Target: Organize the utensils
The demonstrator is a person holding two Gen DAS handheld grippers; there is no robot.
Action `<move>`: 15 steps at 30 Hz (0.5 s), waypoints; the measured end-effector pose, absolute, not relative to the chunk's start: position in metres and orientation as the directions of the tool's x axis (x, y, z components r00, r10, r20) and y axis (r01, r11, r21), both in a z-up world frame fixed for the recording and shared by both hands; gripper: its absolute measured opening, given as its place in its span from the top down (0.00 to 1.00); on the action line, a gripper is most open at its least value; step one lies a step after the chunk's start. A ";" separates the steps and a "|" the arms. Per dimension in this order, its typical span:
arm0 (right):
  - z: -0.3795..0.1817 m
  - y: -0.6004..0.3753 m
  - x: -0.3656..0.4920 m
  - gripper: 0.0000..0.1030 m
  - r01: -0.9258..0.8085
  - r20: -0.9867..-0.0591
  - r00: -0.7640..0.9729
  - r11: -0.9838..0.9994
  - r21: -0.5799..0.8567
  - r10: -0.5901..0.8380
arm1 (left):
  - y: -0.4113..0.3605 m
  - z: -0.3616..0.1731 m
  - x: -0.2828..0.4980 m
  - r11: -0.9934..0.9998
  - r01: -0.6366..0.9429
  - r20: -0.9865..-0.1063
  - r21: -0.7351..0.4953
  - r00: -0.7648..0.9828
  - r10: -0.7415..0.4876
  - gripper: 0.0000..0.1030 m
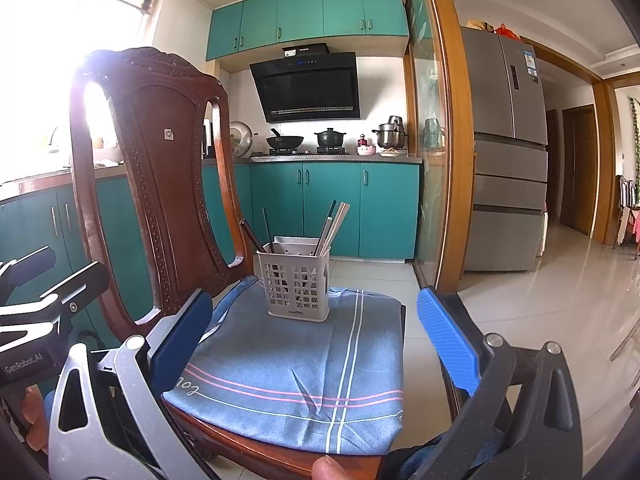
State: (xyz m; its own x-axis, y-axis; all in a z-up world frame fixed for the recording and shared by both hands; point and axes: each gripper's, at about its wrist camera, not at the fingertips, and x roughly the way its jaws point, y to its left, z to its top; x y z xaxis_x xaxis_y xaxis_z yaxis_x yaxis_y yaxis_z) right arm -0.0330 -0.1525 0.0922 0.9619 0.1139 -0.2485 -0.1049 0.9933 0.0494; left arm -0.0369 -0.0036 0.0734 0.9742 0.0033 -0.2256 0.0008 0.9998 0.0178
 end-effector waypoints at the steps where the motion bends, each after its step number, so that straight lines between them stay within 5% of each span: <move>1: 0.092 -0.153 -0.033 0.03 -0.105 -0.249 0.962 0.993 0.050 0.114 | -0.004 0.073 -0.036 1.000 0.004 -0.228 0.016 0.974 0.000 0.03; 15: 0.089 -0.156 -0.030 0.03 -0.114 -0.259 0.958 0.992 0.048 0.122 | -0.008 0.070 -0.033 1.000 -0.007 -0.235 0.025 0.972 0.012 0.03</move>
